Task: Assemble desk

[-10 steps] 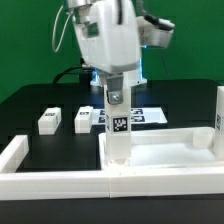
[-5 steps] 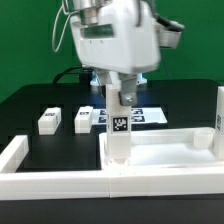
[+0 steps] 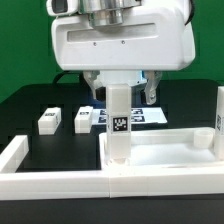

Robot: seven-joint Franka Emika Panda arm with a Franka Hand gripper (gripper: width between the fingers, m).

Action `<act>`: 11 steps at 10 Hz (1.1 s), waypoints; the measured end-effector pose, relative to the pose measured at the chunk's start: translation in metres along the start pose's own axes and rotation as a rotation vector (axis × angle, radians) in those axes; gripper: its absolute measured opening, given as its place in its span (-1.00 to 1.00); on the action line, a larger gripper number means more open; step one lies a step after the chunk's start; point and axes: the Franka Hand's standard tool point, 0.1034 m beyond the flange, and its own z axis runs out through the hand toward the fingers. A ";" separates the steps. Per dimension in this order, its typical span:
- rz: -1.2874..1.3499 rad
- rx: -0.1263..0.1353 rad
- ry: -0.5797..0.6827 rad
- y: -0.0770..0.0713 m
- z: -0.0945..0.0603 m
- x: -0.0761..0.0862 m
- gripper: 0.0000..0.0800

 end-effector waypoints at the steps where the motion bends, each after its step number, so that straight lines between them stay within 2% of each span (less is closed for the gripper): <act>1: -0.209 -0.010 0.015 0.001 -0.001 0.003 0.62; 2: -0.442 -0.010 0.048 0.004 -0.001 0.012 0.62; 3: -0.346 0.002 0.047 0.003 0.000 0.011 0.62; 4: -0.360 0.001 0.047 0.002 0.000 0.011 0.31; 5: -0.328 0.004 0.047 0.002 0.000 0.011 0.31; 6: -0.252 0.006 0.046 0.001 0.000 0.010 -0.07; 7: -0.178 0.004 0.047 0.004 0.000 0.012 -0.27; 10: 0.163 0.016 0.056 0.006 0.001 0.013 -0.27; 11: 0.421 0.040 0.049 0.008 0.001 0.013 -0.27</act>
Offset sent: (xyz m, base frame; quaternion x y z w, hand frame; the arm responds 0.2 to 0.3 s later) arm 0.0000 0.0000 0.0000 0.0000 0.0000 0.0000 1.0000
